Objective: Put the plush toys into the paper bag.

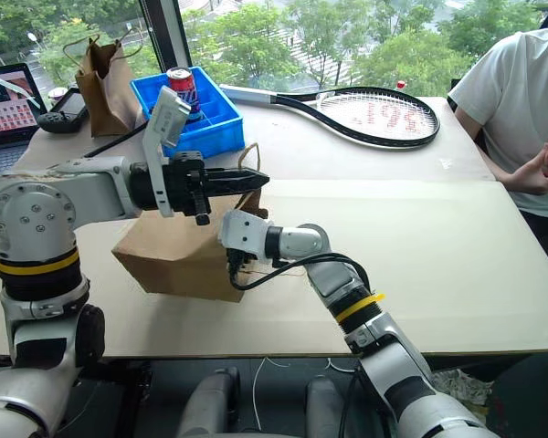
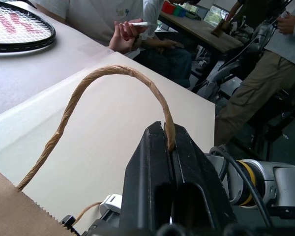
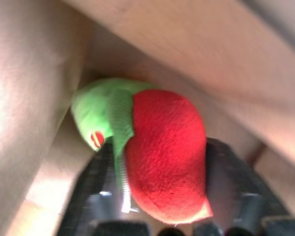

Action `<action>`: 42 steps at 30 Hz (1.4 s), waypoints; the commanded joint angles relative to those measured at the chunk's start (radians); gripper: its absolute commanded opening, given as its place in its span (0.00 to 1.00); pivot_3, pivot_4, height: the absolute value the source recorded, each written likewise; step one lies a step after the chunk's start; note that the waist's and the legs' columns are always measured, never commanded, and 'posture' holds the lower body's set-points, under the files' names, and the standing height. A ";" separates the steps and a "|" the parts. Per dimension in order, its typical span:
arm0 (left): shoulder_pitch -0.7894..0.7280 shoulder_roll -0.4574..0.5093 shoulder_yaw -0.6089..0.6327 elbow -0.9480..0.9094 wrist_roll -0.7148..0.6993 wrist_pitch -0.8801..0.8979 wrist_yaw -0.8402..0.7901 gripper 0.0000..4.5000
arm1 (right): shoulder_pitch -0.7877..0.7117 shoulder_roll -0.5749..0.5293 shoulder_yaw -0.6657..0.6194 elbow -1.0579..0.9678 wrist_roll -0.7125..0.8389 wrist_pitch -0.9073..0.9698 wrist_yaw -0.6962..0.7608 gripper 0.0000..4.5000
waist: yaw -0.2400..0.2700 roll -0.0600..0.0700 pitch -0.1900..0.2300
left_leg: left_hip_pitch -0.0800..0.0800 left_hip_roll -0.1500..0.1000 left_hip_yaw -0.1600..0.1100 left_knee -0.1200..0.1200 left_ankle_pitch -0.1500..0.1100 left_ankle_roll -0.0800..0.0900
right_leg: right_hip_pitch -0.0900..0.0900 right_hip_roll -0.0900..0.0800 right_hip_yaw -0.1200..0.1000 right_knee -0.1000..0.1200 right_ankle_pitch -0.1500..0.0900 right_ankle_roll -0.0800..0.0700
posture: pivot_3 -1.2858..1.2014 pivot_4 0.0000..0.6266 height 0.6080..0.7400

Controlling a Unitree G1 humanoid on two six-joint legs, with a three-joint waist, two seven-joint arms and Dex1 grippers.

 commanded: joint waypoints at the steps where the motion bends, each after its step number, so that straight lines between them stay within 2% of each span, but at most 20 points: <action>1: -0.008 0.014 0.017 -0.026 -0.022 -0.009 -0.002 0.00 | 0.014 -0.034 -0.037 -0.101 0.026 0.067 0.017 0.88 | 0.000 0.000 0.000 | 0.000 0.000 0.000 0.000 0.000 0.000 | 0.000 0.000 0.000 0.000 0.000 0.000 | 0.52 0.24 1.00; 2: -0.008 0.016 0.016 -0.025 -0.023 -0.011 -0.002 0.00 | 0.024 -0.048 -0.040 -0.119 0.029 0.088 0.023 0.96 | 0.000 0.000 0.000 | 0.000 0.000 0.000 0.000 0.000 0.000 | 0.000 0.000 0.000 0.000 0.000 0.000 | 0.52 0.24 1.00; 9: 0.005 0.010 -0.001 -0.025 -0.024 -0.025 -0.006 0.00 | 0.067 -0.119 -0.090 -0.223 0.065 0.190 0.038 0.96 | 0.000 0.000 0.000 | 0.000 0.000 0.000 0.000 0.000 -0.001 | 0.000 0.000 0.000 0.000 0.000 0.000 | 0.52 0.24 1.00; 14: 0.027 0.013 -0.021 -0.028 -0.007 -0.044 -0.008 0.00 | 0.117 -0.212 -0.194 -0.359 0.157 0.337 0.057 0.96 | 0.004 0.000 0.000 | 0.000 0.000 0.000 0.000 0.000 -0.001 | 0.000 0.000 0.000 -0.001 0.000 0.000 | 0.52 0.24 1.00; 24: 0.025 0.017 -0.038 -0.018 -0.003 -0.061 -0.025 0.00 | 0.297 -0.399 -0.328 -0.512 0.251 0.505 0.070 0.96 | 0.003 0.000 0.000 | 0.000 0.000 0.000 0.000 0.000 0.000 | 0.000 0.000 0.000 -0.001 0.000 0.000 | 0.52 0.24 1.00; 27: 0.021 0.019 -0.042 -0.014 0.000 -0.064 -0.032 0.00 | 0.361 -0.432 -0.343 -0.523 0.283 0.621 0.054 0.96 | 0.003 0.000 0.000 | 0.000 0.000 0.000 0.000 0.000 0.000 | 0.000 0.000 0.000 -0.001 0.000 0.000 | 0.52 0.24 1.00; 31: 0.019 0.025 -0.045 -0.013 0.000 -0.068 -0.037 0.00 | 0.447 -0.407 -0.465 -0.597 0.522 0.957 0.022 0.96 | 0.003 0.000 0.000 | 0.000 0.000 0.000 0.001 0.001 0.001 | 0.000 0.000 0.000 -0.001 -0.001 -0.001 | 0.52 0.24 1.00; 34: 0.020 0.028 -0.044 -0.013 0.000 -0.069 -0.038 0.00 | 0.497 -0.387 -0.547 -0.626 0.643 1.118 -0.020 0.96 | 0.003 -0.001 0.000 | 0.000 0.000 0.000 0.001 0.003 0.004 | 0.001 0.000 0.001 -0.001 -0.001 -0.001 | 0.52 0.24 1.00; 37: 0.021 0.030 -0.045 -0.011 -0.001 -0.070 -0.039 0.00 | 0.478 -0.266 -0.668 -0.563 0.714 1.247 -0.195 0.96 | 0.002 -0.001 0.000 | 0.000 0.000 0.000 0.001 0.003 0.004 | 0.001 0.000 0.001 -0.002 -0.003 -0.005 | 0.52 0.24 1.00; 42: 0.021 0.030 -0.051 -0.011 0.002 -0.077 -0.043 0.00 | 0.462 -0.099 -0.729 -0.539 0.784 1.375 -0.360 0.96 | -0.001 -0.001 0.000 | 0.001 0.000 0.000 0.001 0.001 0.002 | 0.001 0.000 0.001 -0.001 -0.002 -0.007 | 0.52 0.24 1.00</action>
